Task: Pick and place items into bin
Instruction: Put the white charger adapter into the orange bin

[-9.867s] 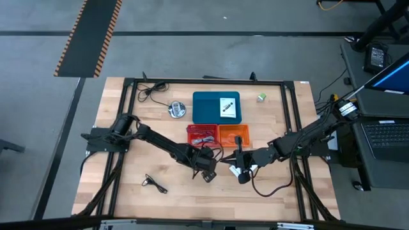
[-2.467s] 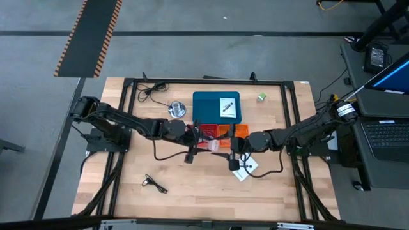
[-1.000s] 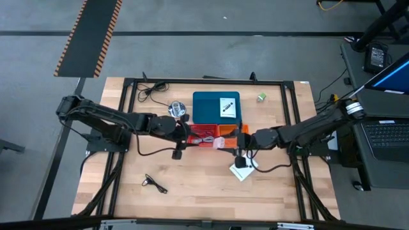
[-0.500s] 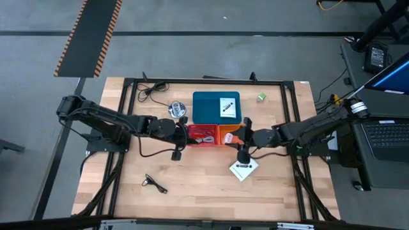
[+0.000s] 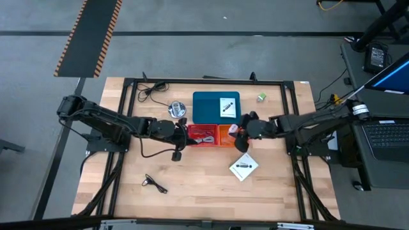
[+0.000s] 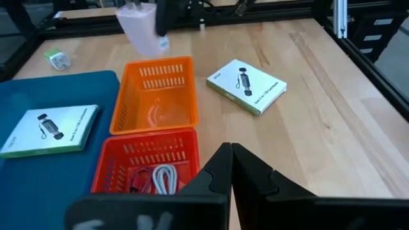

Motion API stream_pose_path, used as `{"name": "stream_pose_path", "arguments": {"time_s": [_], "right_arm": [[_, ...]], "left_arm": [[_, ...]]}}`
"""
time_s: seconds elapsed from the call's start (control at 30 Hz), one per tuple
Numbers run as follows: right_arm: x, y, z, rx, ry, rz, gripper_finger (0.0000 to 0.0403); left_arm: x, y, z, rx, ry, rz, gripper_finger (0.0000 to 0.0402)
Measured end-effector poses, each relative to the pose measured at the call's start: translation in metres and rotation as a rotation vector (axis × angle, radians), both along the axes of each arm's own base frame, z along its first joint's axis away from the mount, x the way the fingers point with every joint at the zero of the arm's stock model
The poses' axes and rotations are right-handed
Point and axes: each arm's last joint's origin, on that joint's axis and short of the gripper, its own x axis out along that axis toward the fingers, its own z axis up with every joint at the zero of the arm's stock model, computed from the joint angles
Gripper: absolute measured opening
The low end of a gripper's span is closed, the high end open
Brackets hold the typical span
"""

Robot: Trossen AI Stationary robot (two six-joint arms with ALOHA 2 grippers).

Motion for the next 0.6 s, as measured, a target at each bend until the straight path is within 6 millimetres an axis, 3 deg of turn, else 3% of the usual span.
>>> {"name": "stream_pose_path", "arguments": {"time_s": [0.6], "right_arm": [[0.025,-0.018,-0.046,0.214,0.143,-0.156,0.0165]], "left_arm": [[0.010,-0.001,-0.020,0.015,0.065,0.011,0.0008]]}}
